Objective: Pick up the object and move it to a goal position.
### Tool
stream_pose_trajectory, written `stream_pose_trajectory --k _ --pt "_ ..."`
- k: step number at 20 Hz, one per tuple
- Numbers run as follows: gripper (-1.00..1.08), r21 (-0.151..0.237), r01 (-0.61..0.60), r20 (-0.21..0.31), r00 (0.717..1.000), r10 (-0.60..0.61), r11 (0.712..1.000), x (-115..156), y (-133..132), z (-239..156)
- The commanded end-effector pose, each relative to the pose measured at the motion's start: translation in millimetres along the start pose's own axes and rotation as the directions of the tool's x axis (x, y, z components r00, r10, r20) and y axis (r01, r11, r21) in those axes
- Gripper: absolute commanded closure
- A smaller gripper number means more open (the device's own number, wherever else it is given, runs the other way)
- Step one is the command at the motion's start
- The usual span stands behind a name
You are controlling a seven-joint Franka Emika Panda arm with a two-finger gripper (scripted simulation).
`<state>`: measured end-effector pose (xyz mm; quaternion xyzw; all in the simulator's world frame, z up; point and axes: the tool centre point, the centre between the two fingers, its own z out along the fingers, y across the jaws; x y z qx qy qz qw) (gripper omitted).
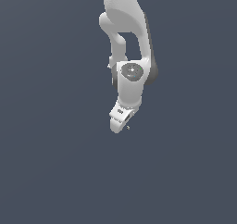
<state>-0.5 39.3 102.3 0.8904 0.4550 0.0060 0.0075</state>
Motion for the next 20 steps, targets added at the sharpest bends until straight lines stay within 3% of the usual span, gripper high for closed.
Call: stream_pose_trajectory --k 1,11,20 --pt "-0.92 0.003 0.078 0.001 0.997 -0.078 0.997 0 -3 7" --pt "-0.92 0.014 0.342 0.000 0.940 -0.342 0.939 2 -15 32" --pt "-0.92 0.018 0.452 -0.005 0.892 -0.452 0.892 2 -21 42"
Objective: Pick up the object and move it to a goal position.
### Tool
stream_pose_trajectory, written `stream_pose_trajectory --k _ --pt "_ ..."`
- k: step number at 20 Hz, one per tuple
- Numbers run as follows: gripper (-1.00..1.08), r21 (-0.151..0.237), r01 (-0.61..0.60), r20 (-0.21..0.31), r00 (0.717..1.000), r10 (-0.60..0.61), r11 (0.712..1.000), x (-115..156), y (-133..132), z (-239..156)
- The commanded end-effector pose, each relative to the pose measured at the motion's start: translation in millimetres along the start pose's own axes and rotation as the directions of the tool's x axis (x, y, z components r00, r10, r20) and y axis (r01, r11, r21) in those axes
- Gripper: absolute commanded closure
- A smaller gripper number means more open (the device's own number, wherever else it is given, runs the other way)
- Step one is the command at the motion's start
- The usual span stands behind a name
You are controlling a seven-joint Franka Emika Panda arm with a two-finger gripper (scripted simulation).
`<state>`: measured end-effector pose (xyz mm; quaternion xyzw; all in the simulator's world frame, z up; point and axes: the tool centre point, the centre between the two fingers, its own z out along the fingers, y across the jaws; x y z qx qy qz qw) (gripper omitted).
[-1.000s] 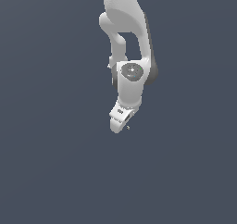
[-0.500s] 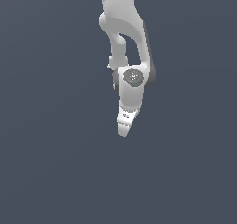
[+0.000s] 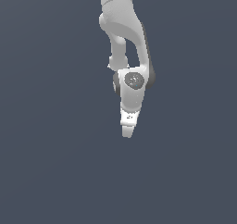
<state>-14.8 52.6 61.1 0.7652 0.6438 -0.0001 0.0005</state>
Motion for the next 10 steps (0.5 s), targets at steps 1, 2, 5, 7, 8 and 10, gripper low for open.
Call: stream_pose_trajectory --k 1,2,5,7,8,10 --pt "-0.92 0.000 0.020 -0.001 1.000 -0.020 1.000 0.6 -0.7 1.6" --pt "-0.92 0.001 0.024 -0.001 1.000 -0.024 1.000 0.7 -0.8 1.9" --pt "-0.92 0.001 0.022 -0.001 1.000 -0.022 1.000 0.7 -0.9 1.9" --pt "-0.92 0.001 0.022 -0.001 1.000 -0.022 1.000 0.6 -0.9 3.2" --pt "-0.92 0.001 0.022 -0.001 1.000 -0.022 1.000 0.4 -0.9 4.9" --pt "-0.92 0.001 0.023 -0.001 1.000 -0.023 1.000 0.5 -1.1 10.2"
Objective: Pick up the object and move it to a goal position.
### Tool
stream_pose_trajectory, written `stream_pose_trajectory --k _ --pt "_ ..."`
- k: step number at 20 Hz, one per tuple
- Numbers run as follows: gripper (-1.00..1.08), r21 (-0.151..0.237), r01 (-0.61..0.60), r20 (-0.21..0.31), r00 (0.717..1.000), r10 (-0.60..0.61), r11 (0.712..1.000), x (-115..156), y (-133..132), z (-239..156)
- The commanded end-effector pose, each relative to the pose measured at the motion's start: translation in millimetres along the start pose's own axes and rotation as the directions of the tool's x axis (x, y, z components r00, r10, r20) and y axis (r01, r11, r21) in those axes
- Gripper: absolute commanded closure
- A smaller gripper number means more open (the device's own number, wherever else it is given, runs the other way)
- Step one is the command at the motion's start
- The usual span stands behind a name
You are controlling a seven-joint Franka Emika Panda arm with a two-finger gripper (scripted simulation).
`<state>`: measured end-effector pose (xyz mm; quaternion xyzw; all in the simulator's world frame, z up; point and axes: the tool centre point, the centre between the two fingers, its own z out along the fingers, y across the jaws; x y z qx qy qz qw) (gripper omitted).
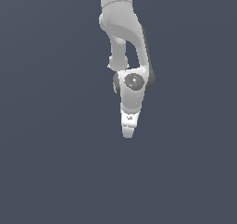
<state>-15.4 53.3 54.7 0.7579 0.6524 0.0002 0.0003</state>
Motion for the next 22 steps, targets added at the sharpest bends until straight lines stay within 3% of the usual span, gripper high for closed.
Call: stream_pose_trajectory --k 1,13,14,22 --pt "-0.92 0.001 0.001 0.000 1.000 -0.001 1.000 0 -1 7" --pt "-0.92 0.001 0.005 0.000 1.000 -0.005 1.000 0 -1 46" --pt "1.08 0.001 0.005 0.000 1.000 -0.005 1.000 0 -1 46" --pt "1.08 0.001 0.005 0.000 1.000 -0.005 1.000 0 -1 46"
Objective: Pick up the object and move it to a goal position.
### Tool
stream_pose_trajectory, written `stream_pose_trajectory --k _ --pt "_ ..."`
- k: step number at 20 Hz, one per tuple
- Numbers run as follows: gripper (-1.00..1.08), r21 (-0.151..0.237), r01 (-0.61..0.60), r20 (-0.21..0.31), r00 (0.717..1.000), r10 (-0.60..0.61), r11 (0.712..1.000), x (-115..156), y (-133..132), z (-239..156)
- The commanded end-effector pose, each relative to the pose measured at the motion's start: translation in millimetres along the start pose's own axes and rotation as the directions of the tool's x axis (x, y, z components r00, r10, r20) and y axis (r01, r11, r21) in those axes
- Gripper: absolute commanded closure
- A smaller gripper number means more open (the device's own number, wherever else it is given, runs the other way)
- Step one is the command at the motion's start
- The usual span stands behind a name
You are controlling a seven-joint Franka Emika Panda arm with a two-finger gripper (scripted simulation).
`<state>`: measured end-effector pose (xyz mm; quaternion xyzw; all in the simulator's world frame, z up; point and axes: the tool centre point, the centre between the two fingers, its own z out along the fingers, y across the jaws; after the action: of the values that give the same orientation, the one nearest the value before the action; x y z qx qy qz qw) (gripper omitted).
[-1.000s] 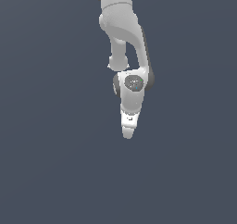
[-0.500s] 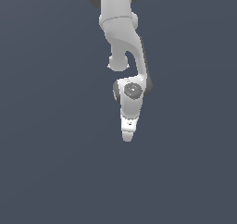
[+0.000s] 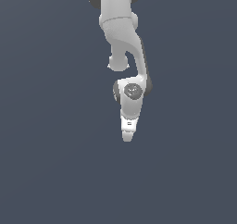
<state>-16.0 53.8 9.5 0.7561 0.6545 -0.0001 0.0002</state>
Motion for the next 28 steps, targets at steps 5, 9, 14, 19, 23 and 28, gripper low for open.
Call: stream_pose_trajectory --k 5,9,14,19,23,28 --pt "1.08 0.000 -0.001 0.000 1.000 0.001 1.000 2 -1 -3" --pt "1.08 0.000 0.000 0.000 1.000 0.000 1.000 11 -2 -15" --pt "1.08 0.000 0.000 0.001 1.000 0.000 1.000 34 -7 -44" --pt "1.08 0.000 0.001 0.001 1.000 -0.001 1.000 68 -14 -88" --pt "1.08 0.001 0.001 0.000 1.000 -0.001 1.000 98 -19 -127" --pt "1.08 0.001 0.001 0.000 1.000 -0.001 1.000 131 -23 -169"
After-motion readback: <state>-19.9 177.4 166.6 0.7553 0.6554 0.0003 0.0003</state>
